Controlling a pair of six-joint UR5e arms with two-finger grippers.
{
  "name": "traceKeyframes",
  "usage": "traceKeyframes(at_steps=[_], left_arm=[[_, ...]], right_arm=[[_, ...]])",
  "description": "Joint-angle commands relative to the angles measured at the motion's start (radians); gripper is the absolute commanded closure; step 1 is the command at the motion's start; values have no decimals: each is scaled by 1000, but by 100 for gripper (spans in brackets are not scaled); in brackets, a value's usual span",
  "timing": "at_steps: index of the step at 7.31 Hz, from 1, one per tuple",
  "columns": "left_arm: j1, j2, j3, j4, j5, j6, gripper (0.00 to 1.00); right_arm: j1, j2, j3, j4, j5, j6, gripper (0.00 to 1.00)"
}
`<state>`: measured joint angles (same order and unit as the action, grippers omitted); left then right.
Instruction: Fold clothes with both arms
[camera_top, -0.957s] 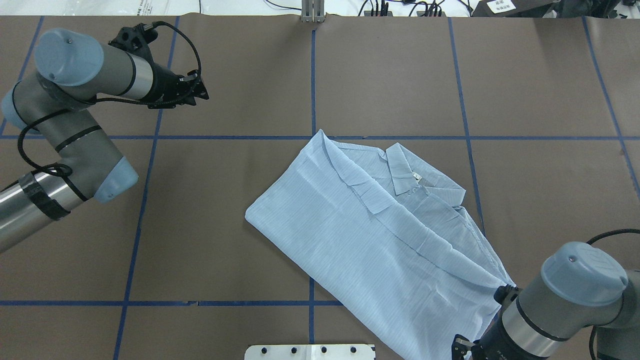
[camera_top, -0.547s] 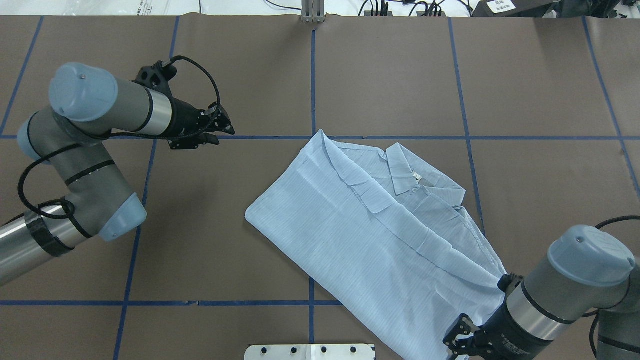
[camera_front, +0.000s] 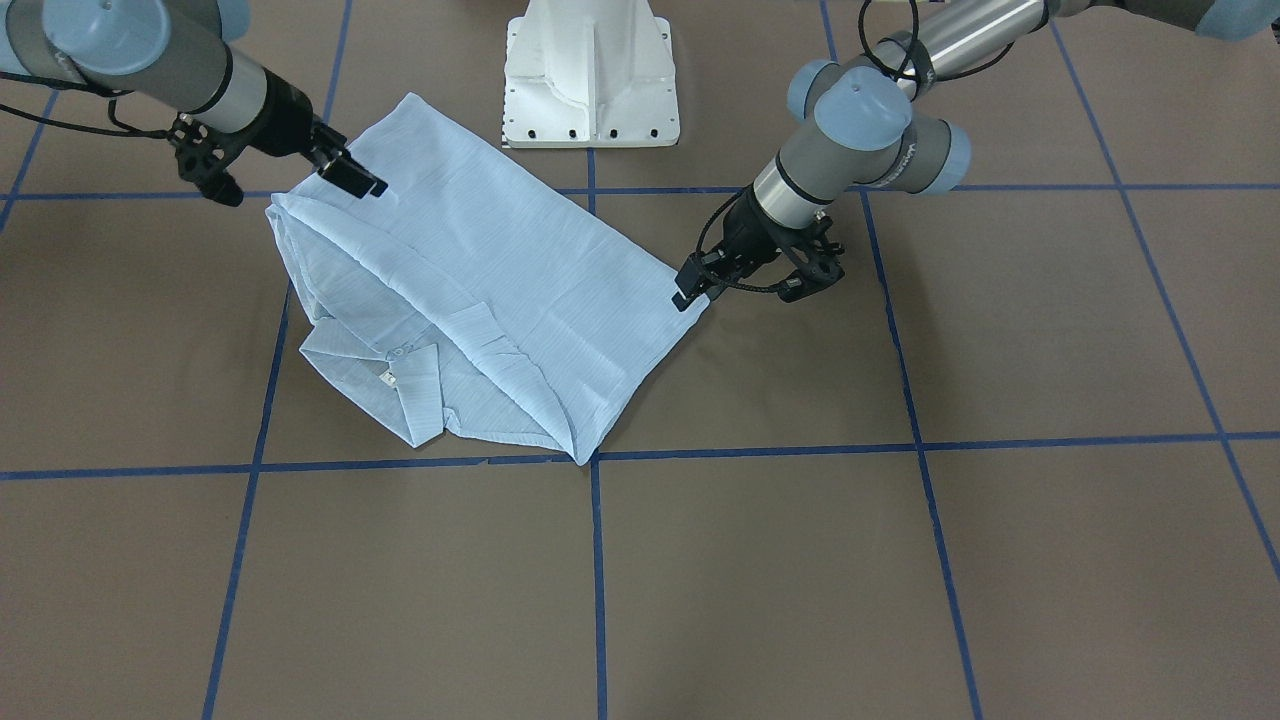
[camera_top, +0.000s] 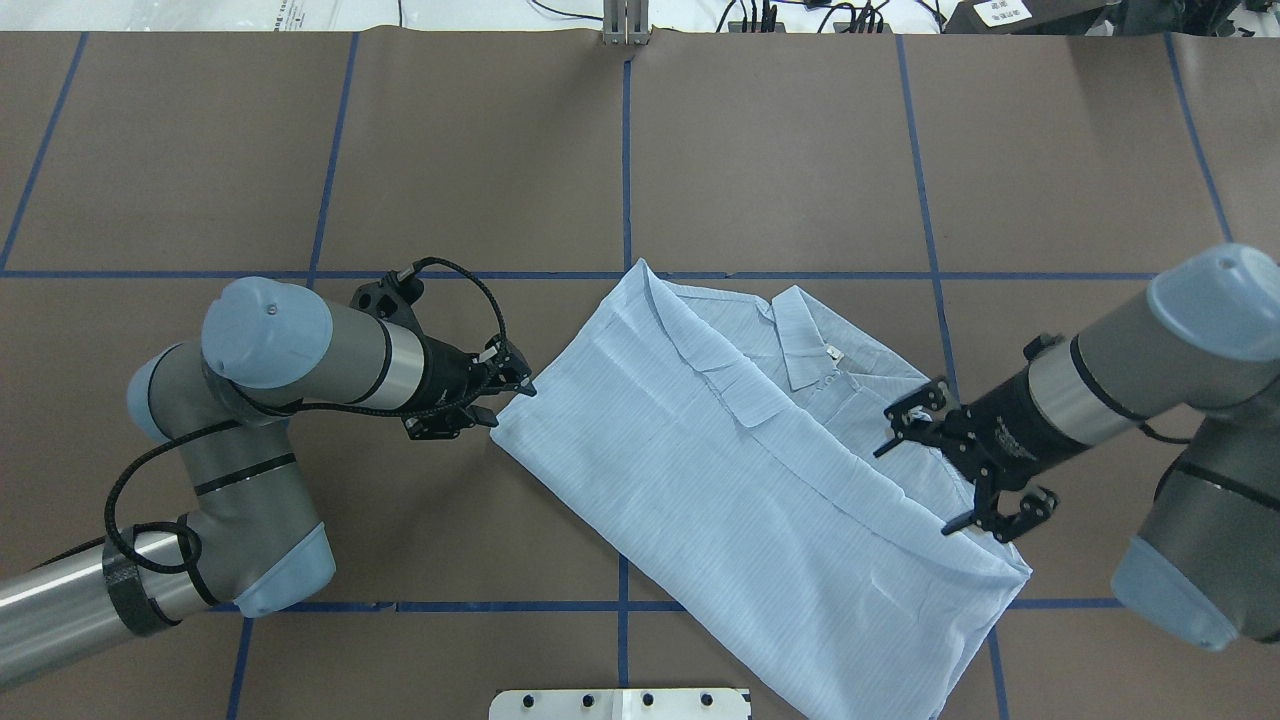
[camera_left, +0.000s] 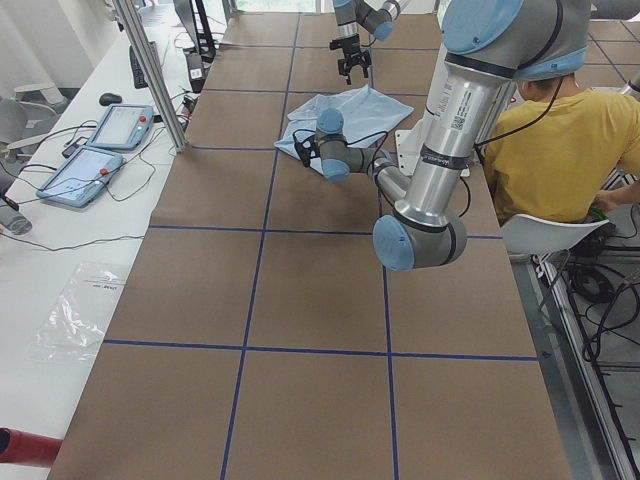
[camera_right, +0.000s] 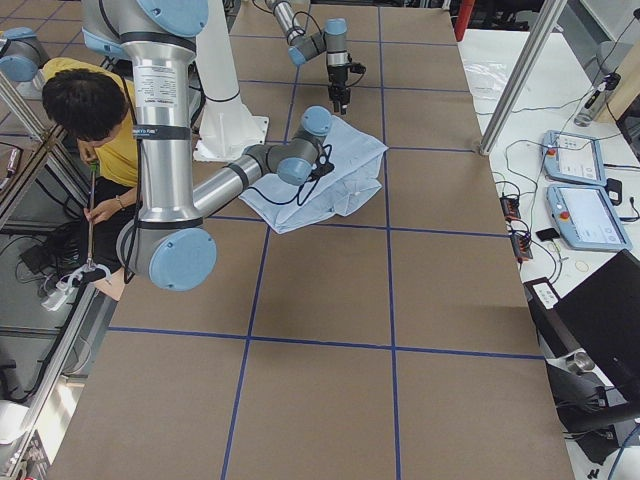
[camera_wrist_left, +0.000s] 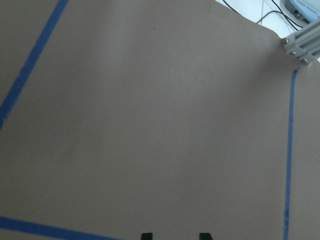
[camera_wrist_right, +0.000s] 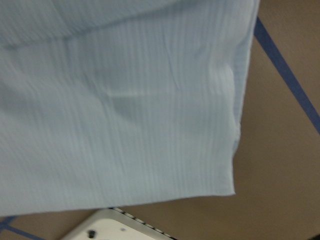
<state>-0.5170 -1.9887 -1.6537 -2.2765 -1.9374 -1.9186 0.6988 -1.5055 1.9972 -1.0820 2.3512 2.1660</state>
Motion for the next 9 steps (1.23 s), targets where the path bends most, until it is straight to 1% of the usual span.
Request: traceKeyframes(at_steps=[1,2,4,5,6,7,9], left_arm=[[34,10,-4,34,15,-31,38],[35,10,-3,46,15,-31,38],[37,13,-3,46,15,-31,41],[37,13,-1,46,20,-34,54],[37,11,-4,52,53,-34,93],[37,11,-4,54,58,-34,100],[20,7,-1,58,58,-13,100]], right_arm=[[85,76,-52,-3,-120,-8,0],[87,79,-52,-4,-147,-23,0],[105,79,-44,-7,-141,-29,0],[105,79,-46,-7,-141,-28,0],[105,77,-47,-7,-144,-28,0],[99,77,-47,-7,-145,-28,0],[97,79,-46,-7,-153,-28,0]])
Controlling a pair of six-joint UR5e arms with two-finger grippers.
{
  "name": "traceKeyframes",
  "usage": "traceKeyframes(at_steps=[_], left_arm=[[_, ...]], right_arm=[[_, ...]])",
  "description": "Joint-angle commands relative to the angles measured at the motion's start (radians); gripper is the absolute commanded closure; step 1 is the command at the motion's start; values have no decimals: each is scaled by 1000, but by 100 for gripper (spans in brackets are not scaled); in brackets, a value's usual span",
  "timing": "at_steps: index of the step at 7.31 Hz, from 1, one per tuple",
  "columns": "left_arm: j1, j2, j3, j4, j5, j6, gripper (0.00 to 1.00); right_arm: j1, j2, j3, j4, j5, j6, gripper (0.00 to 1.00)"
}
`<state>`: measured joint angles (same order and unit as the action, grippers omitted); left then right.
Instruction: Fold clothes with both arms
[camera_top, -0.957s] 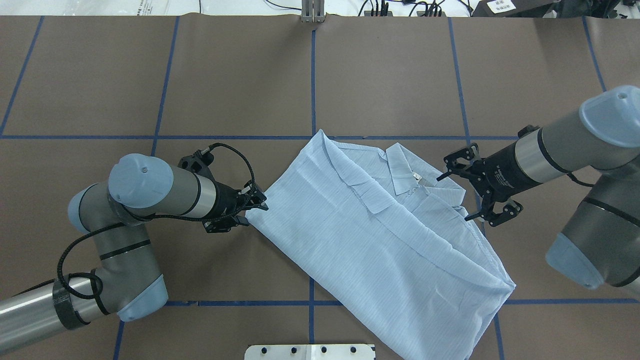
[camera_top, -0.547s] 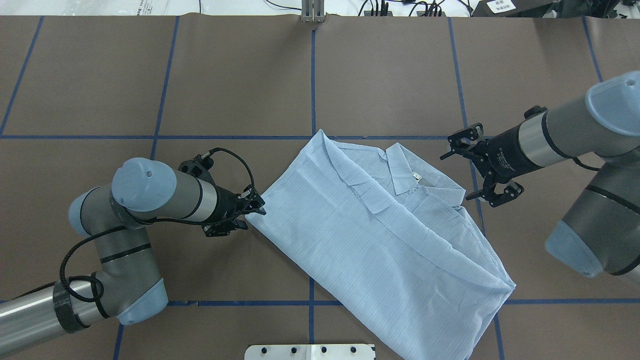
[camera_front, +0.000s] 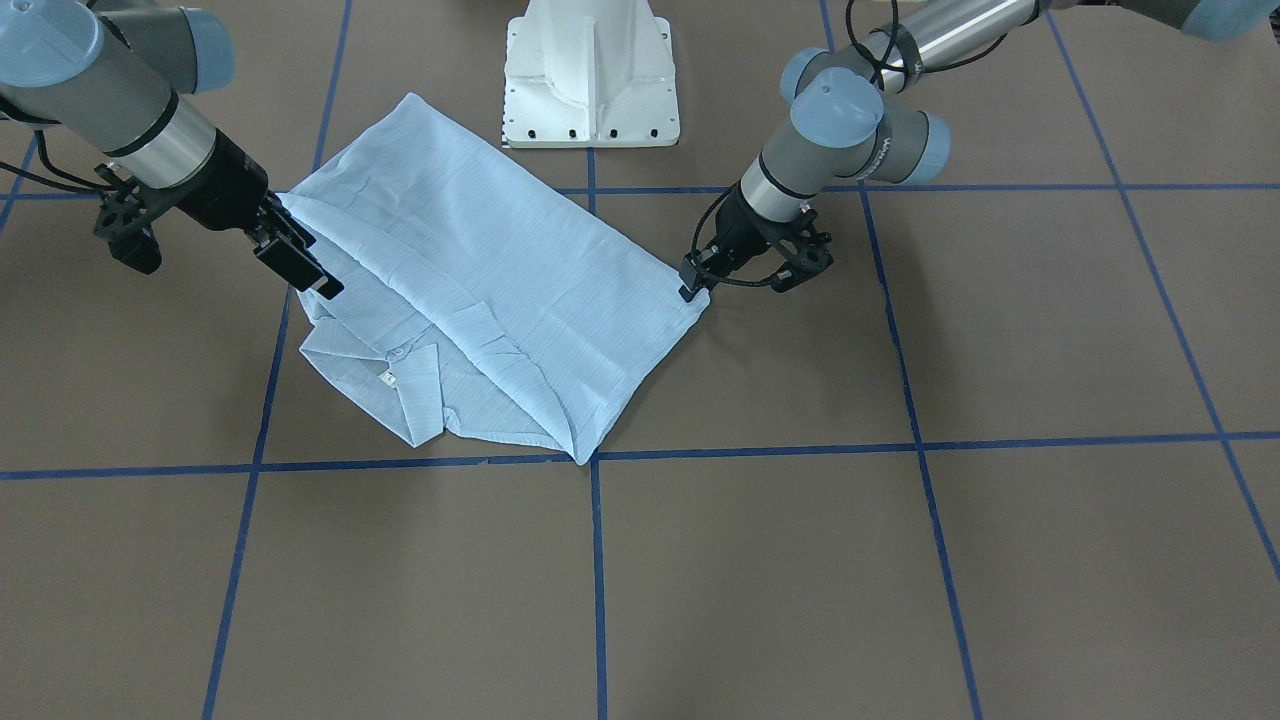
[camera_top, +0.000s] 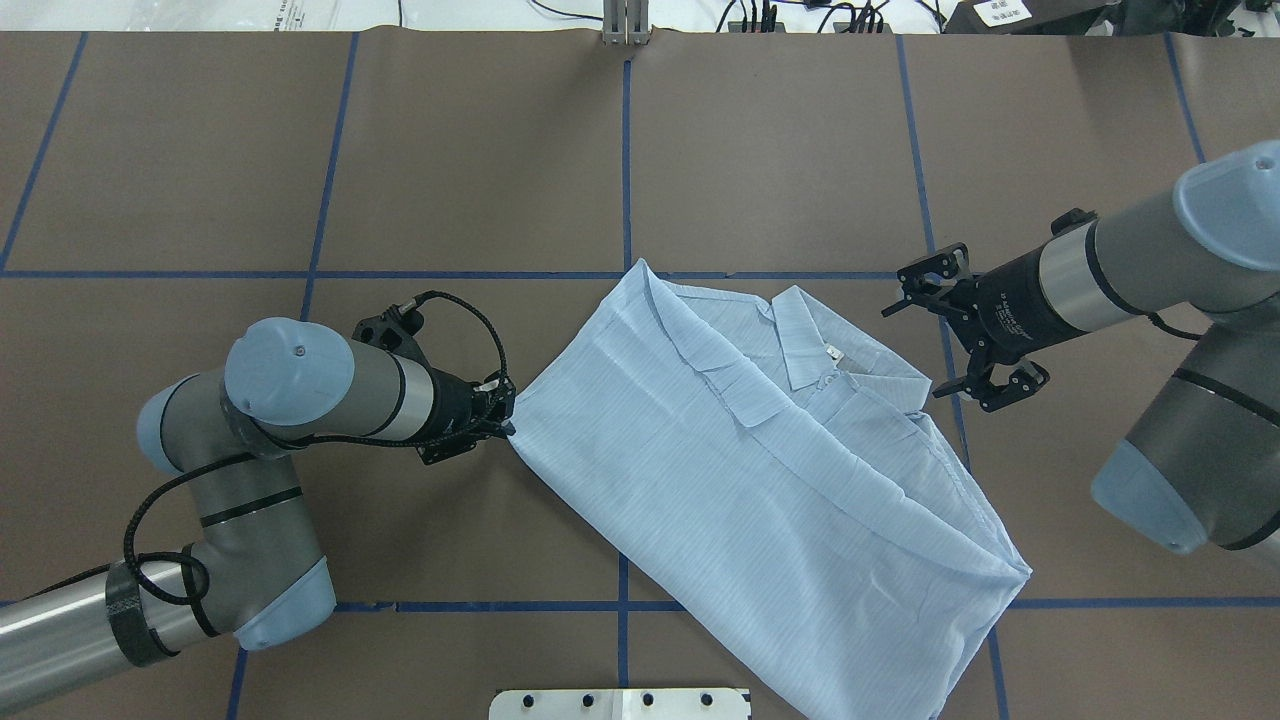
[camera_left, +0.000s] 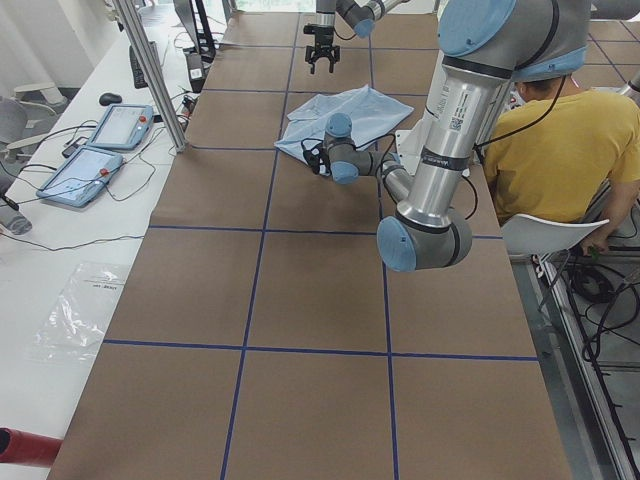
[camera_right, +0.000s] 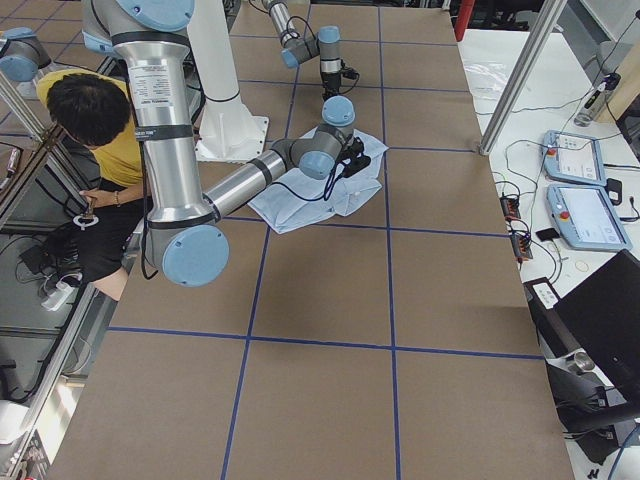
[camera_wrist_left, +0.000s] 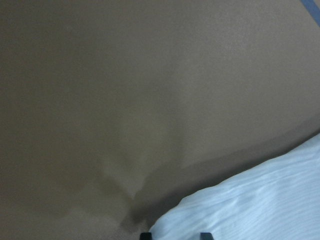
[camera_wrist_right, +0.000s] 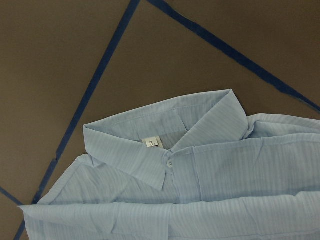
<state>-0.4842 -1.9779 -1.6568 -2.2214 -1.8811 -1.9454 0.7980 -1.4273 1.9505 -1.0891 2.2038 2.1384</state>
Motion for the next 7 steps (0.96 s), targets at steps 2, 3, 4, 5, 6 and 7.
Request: traceKeyframes(at_steps=[2,3,4,5,6,7], left_arm=[[-125,-47,38,5,0,202,100],[-210,-137,160,-4,-1,247,100],[-268,-241,330,-23,-1,285,100],[-331,-348,508,-122,-1,311,100],[-345,-431,667,-221,13,315,100],[-346,-461,714,-250,43,321,100]], right_arm=[[-40,1,2,0,-70,-2,0],[-54,2,4,0,-93,0,0],[-56,14,4,0,-93,0,0],[-59,14,4,-2,-96,0,0],[-63,19,2,0,-99,0,0],[-95,42,-1,-2,-151,0,0]])
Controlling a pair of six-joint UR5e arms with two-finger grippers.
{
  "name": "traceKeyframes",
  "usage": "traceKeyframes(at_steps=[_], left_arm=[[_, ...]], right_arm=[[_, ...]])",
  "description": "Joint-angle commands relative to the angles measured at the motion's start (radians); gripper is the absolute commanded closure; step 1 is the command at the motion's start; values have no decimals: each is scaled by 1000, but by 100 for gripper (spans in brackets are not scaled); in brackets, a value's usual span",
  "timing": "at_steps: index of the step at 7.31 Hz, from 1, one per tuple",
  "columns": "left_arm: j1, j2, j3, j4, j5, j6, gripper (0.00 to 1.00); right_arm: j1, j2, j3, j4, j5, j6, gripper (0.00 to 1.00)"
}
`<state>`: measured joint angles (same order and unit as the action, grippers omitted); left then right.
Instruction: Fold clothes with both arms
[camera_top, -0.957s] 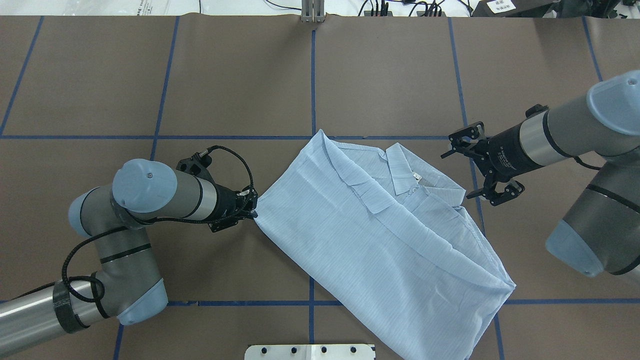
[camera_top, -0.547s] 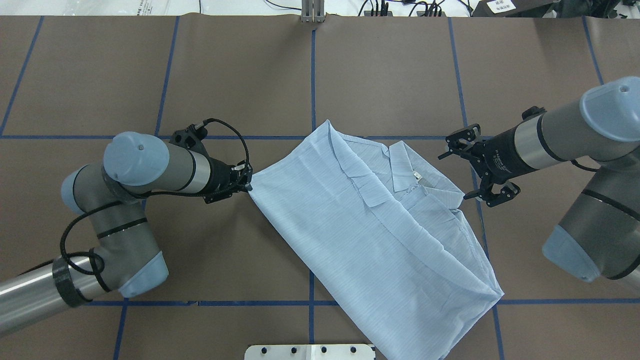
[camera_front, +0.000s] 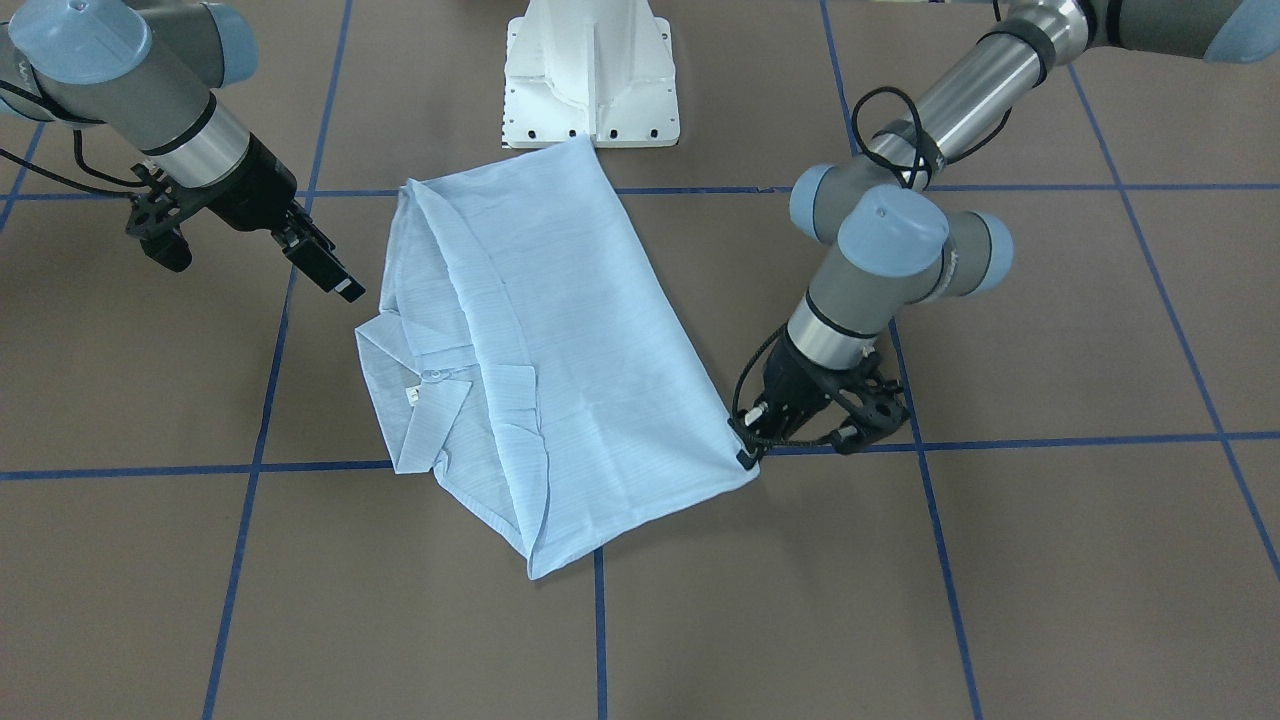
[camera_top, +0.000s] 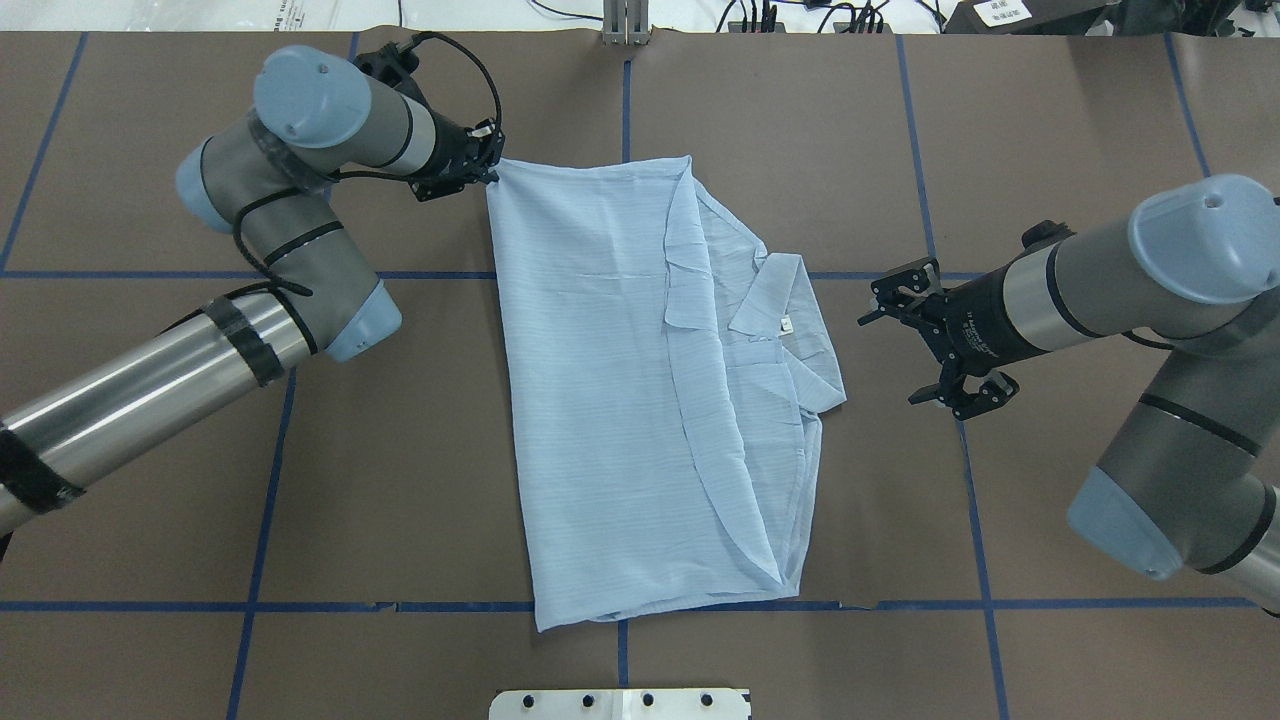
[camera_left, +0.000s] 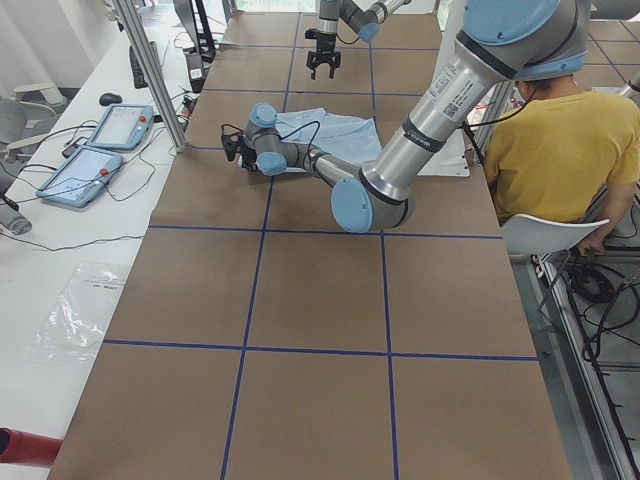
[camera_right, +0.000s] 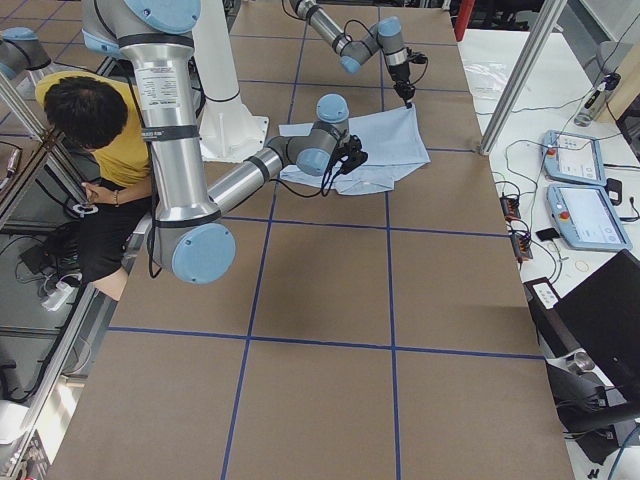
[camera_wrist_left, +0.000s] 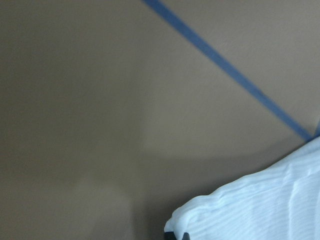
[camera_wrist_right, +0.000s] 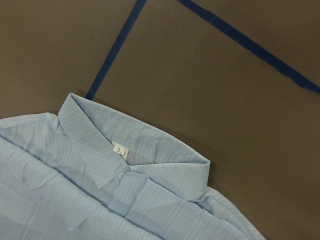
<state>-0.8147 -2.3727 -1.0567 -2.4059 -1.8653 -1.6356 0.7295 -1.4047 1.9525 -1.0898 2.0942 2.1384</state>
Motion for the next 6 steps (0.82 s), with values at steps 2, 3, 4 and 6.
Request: traceKeyframes(at_steps=[2,3,4,6], left_arm=[[-17,-89,138,-65,28,36,96],[-17,-89,138,-65,28,54,68],[-21,-88,127,-67,25,107,53],[-56,17,-25,-67,-32,129,53]], right_arm=[[-100,24,-1,-1,-219,8,0],[-117,26,-1,-1,-227,0,0],[-130,61,-7,1,-233,-2,0],[-198,122,-12,-119,-272,-15,0]])
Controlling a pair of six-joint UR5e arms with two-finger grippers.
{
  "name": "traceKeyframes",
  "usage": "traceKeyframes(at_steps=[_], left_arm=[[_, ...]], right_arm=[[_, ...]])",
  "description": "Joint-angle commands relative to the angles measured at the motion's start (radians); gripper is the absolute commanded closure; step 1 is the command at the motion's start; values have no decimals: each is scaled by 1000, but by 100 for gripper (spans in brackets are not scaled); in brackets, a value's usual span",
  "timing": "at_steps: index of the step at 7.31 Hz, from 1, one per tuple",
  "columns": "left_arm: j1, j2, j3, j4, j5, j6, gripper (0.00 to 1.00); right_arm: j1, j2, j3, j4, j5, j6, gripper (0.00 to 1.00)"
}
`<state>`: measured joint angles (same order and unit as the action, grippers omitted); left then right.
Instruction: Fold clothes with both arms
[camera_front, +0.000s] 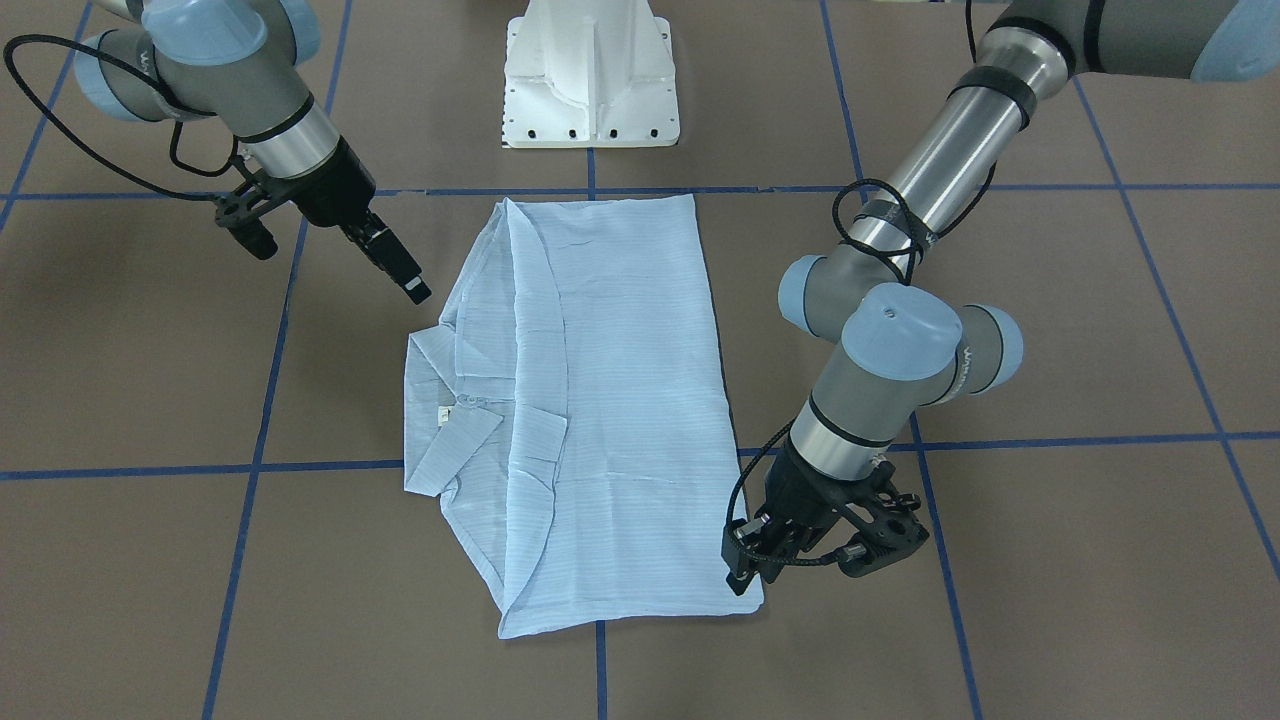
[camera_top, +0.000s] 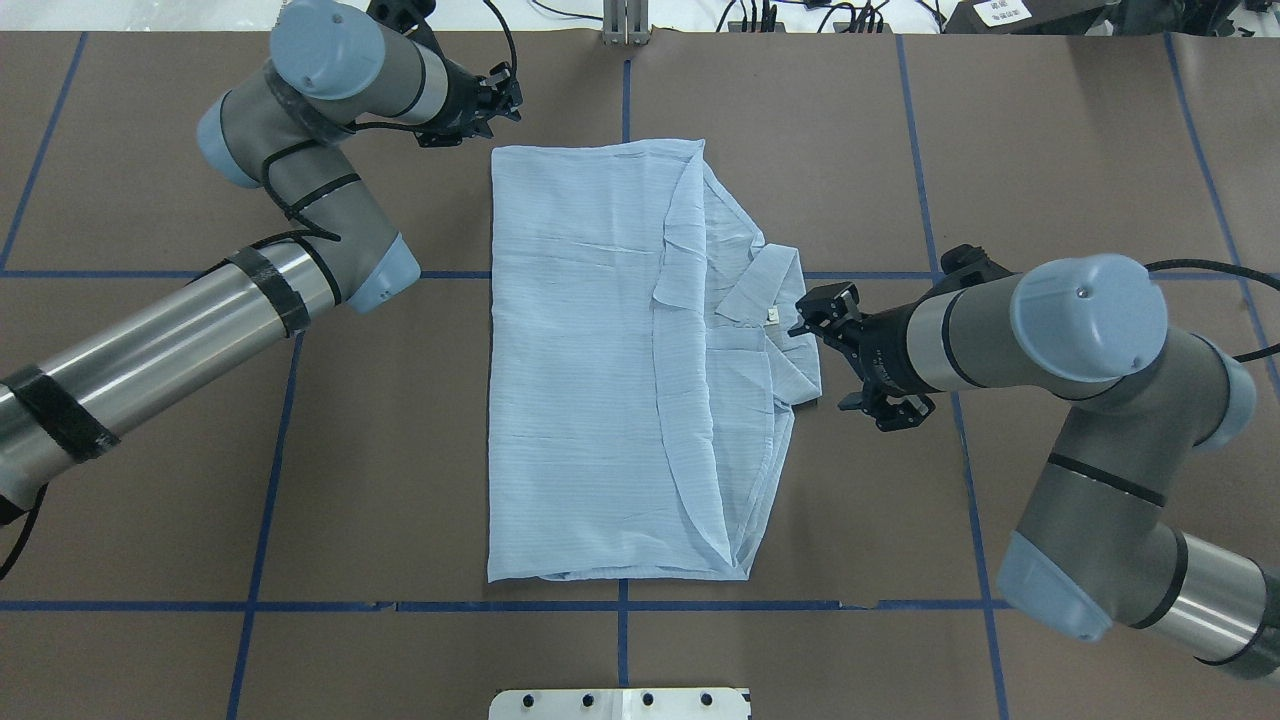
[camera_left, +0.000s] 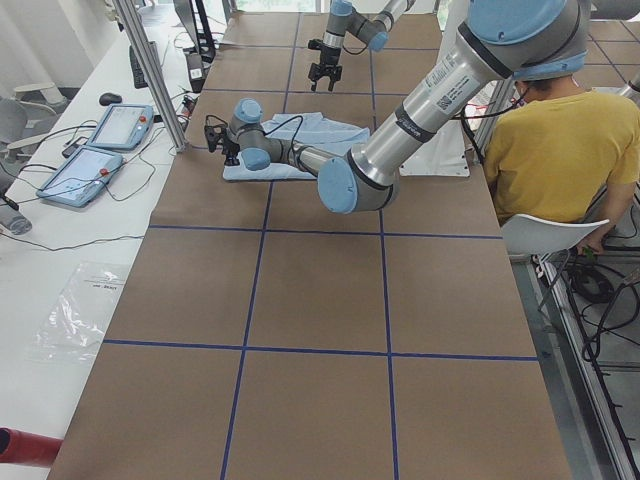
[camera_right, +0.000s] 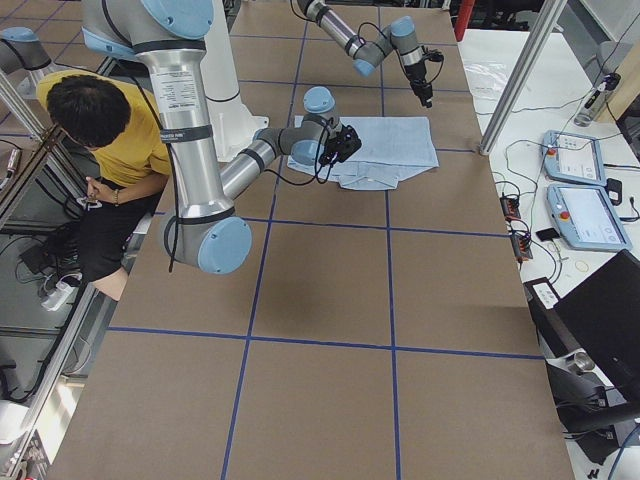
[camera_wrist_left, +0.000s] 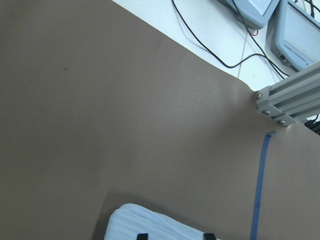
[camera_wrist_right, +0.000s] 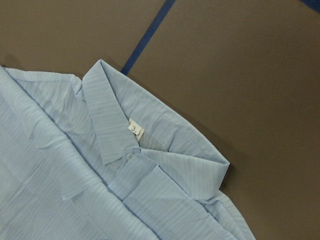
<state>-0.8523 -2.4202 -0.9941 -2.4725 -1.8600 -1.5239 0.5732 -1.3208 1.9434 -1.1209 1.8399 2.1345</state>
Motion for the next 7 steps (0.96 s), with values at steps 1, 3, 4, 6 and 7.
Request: traceKeyframes(at_steps=[1,3,4,6,7], left_arm=[[-28,148,-188,9,-83,21,53],[-85,286,-341,12,-177,79,53],[-94,358,-427,14,-206,111,53],[-96,414,-477,15,-240,113,53],[-94,417,-475,14,-240,113,53]], right_arm=[[-94,114,-4,-149,-49,-119,0],[-240,188,-4,-329,-179,-302,0],[-304,259,-3,-511,-258,-449,0],[-334,310,-49,-606,-272,-919,1],[-331,355,-125,-615,-272,-1111,2]])
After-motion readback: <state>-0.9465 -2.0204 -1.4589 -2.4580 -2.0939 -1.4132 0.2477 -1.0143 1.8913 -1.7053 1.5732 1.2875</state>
